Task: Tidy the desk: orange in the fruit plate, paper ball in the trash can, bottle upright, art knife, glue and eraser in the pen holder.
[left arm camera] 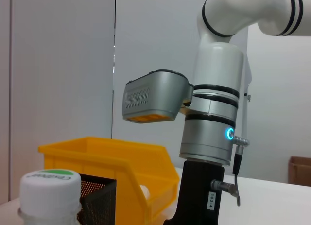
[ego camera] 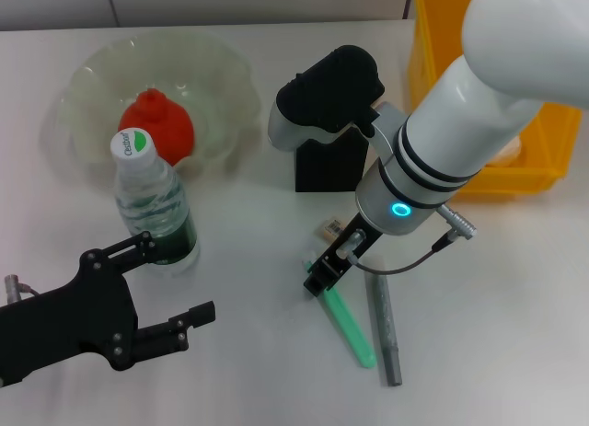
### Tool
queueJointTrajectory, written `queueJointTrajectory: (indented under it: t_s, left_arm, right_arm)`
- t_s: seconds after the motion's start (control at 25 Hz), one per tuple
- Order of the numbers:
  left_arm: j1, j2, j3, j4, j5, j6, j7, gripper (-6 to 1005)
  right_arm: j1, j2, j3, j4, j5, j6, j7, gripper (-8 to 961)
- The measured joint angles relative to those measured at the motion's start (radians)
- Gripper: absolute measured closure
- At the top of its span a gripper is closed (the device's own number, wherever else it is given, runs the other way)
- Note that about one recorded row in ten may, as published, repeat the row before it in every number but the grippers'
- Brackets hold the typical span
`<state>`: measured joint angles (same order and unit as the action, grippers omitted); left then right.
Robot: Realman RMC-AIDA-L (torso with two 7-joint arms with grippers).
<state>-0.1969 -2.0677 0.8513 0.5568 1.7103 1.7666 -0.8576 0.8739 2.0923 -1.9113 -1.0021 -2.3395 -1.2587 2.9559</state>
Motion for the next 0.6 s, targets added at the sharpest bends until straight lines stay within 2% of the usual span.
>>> queueJointTrajectory:
  t_s: [0.2,0.6]
  left_arm:
    - [0.001,0.0,0.0,0.0,-0.001,0.001,0.001,219]
    - [0.002,0.0,0.0,0.0,-0.002,-0.003,0.002,218]
  right_arm:
    - [0.0,0.0,-0.003,-0.003,0.0,0.0,0.0,595]
    - [0.002,0.0,-0.007,0.013,0.027,0.023,0.0,650]
